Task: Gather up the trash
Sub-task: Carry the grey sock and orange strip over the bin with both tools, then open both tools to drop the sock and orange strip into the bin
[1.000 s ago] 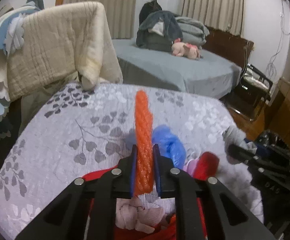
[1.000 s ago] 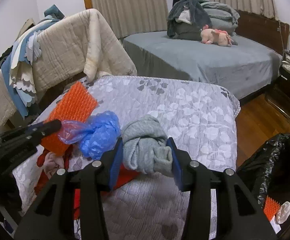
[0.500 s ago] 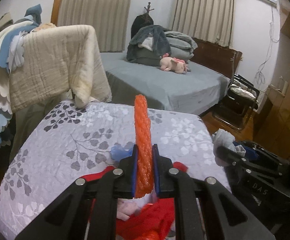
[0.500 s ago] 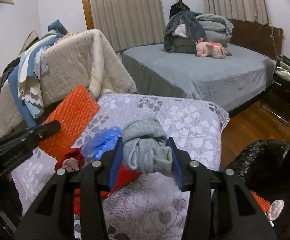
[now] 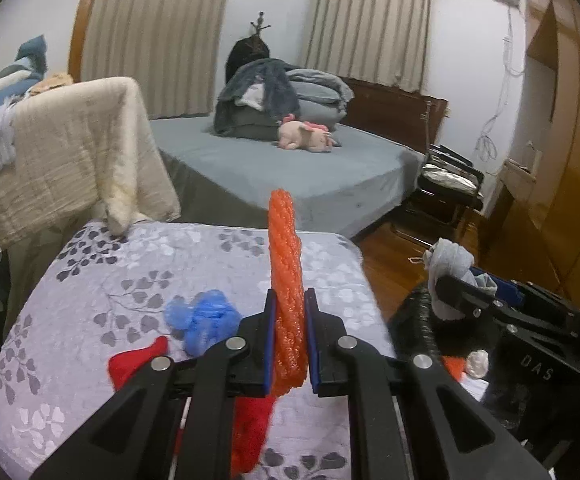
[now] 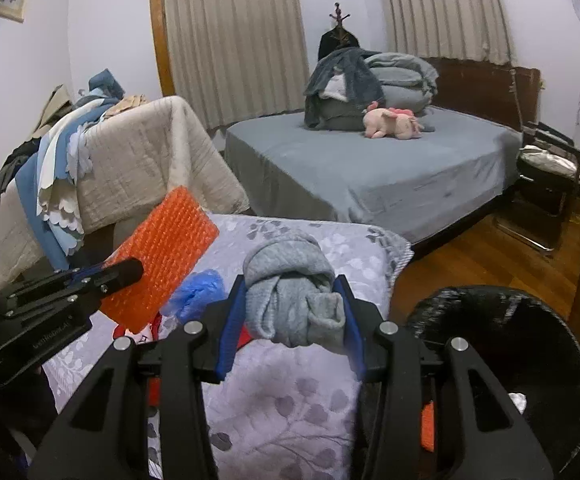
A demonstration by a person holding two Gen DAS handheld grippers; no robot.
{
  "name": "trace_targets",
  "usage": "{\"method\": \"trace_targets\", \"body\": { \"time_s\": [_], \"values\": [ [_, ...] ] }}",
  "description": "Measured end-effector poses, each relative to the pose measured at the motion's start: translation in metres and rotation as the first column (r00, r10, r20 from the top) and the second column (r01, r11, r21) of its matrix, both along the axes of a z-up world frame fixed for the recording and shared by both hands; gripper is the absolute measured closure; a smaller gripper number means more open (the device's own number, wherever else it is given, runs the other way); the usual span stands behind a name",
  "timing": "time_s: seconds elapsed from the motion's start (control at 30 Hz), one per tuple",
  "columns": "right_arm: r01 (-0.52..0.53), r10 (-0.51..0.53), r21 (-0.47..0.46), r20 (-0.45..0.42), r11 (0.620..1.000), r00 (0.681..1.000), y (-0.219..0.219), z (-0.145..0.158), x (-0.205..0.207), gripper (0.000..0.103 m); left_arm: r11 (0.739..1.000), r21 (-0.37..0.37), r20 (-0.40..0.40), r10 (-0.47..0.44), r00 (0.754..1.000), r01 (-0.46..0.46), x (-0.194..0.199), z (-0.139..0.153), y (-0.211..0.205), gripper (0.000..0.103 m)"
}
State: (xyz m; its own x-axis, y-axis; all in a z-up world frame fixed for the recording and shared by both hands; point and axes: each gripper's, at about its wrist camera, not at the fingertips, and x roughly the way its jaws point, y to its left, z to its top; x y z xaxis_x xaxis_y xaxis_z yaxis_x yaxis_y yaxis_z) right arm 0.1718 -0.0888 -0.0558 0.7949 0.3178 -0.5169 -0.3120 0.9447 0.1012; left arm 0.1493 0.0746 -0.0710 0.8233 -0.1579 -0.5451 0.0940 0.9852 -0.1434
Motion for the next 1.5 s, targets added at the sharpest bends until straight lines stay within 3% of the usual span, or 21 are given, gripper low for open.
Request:
{"method": "trace_targets", "body": {
  "time_s": [0.5,0.97,1.4,1.43,1.5],
  "values": [
    [0.170,-0.169,-0.015,0.044,0.985,0.985,-0.083,0.013,-0.039,0.061,0.982,-0.010,0.011,-0.190,0.982,0.190,-0.006,0.008,-0.085,0.090],
    [0.332,-0.331,-0.036,0.028,0.943,0.943,-0.158,-0.003,-0.055,0.061,0.929,-0.006,0.002,-0.370,0.929,0.370,0.005,0.001,-0.177,0.090],
    [0.406,-0.407,-0.056,-0.005,0.912,0.913,-0.202,-0.030,-0.056,0.057,0.891,-0.001,-0.051,-0.454,0.890,0.454,0.023,-0.024,-0.230,0.090],
    [0.410,-0.412,-0.060,-0.012,0.910,0.911,-0.205,-0.033,-0.055,0.054,0.890,-0.004,-0.052,-0.456,0.888,0.457,0.025,-0.026,-0.231,0.087],
    [0.426,-0.428,-0.067,-0.018,0.902,0.903,-0.209,-0.035,-0.055,0.050,0.886,-0.016,-0.060,-0.464,0.884,0.464,0.030,-0.028,-0.232,0.068]
  ]
}}
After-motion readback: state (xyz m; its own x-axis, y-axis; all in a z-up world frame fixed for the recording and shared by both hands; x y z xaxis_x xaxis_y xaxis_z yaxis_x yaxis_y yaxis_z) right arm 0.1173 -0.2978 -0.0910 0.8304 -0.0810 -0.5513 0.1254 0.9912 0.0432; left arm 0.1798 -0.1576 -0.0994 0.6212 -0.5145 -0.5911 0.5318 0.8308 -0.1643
